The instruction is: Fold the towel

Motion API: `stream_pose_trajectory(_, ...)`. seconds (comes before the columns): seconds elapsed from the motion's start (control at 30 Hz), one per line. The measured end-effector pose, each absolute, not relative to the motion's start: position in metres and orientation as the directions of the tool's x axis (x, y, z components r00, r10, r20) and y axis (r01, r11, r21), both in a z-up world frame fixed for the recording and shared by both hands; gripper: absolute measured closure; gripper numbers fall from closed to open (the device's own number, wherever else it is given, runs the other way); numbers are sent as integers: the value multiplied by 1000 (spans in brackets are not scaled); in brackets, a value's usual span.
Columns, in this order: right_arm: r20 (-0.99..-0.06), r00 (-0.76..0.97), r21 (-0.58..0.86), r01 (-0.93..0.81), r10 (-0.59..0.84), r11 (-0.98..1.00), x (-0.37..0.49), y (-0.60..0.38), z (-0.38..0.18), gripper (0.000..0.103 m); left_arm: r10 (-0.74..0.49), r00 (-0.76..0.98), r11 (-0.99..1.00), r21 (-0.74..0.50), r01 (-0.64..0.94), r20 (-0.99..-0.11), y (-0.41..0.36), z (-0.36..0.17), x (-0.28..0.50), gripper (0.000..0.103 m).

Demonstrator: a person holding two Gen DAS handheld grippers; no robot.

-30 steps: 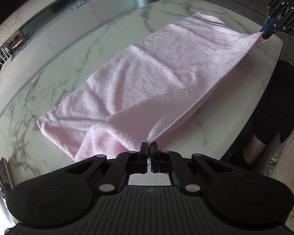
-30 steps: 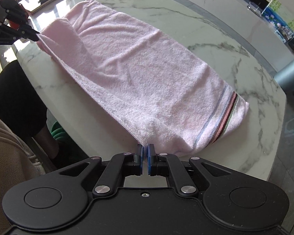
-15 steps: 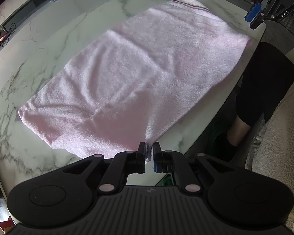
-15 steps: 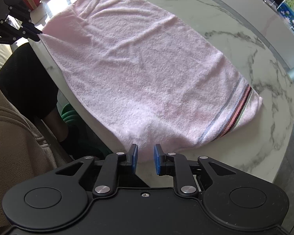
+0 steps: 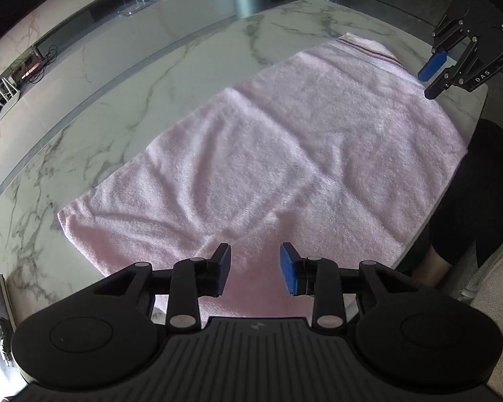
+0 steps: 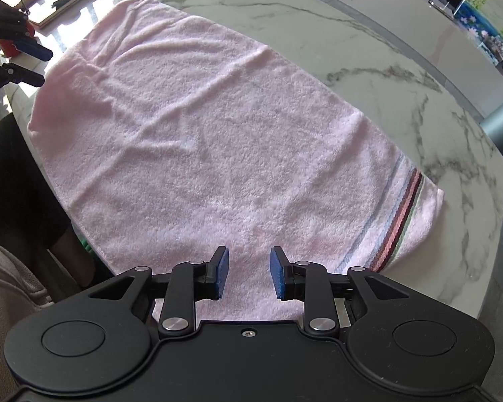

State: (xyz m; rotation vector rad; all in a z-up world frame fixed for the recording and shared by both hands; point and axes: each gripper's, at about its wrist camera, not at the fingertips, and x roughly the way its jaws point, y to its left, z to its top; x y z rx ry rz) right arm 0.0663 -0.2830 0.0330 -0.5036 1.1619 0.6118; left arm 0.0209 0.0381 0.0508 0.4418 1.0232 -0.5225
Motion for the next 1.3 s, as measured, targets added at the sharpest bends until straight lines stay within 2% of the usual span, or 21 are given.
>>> stream_pose_trajectory(0.13,-937,279,-21,-643,208,766,92,-275,10,77,-149,407,838,103,535,-901,36,22,42,77)
stream_pose_trajectory(0.27,-939,280,-18,-623,201,782,104,-278,-5,77,-79,414,866,143,479,-907,41,3,54,77)
stream_pose_trajectory(0.57,-942,268,-18,-643,204,766,90,-289,-25,76,-106,373,881,88,466,-922,51,-10,63,78)
stream_pose_trajectory(0.87,-945,257,-17,-657,202,754,68,-273,-24,74,-124,317,826,79,558,-940,32,-8,61,80)
stream_pose_trajectory(1.07,-943,250,3,-657,221,754,67,-276,-20,74,-117,363,854,93,512,-924,33,3,56,79)
stream_pose_trajectory(1.27,-943,252,-4,-664,219,748,66,-276,-21,74,-238,384,875,-26,484,-892,17,37,38,75)
stream_pose_trajectory(1.3,-943,252,-4,-663,218,749,66,-275,-22,74,-250,375,879,-47,474,-893,11,39,37,71)
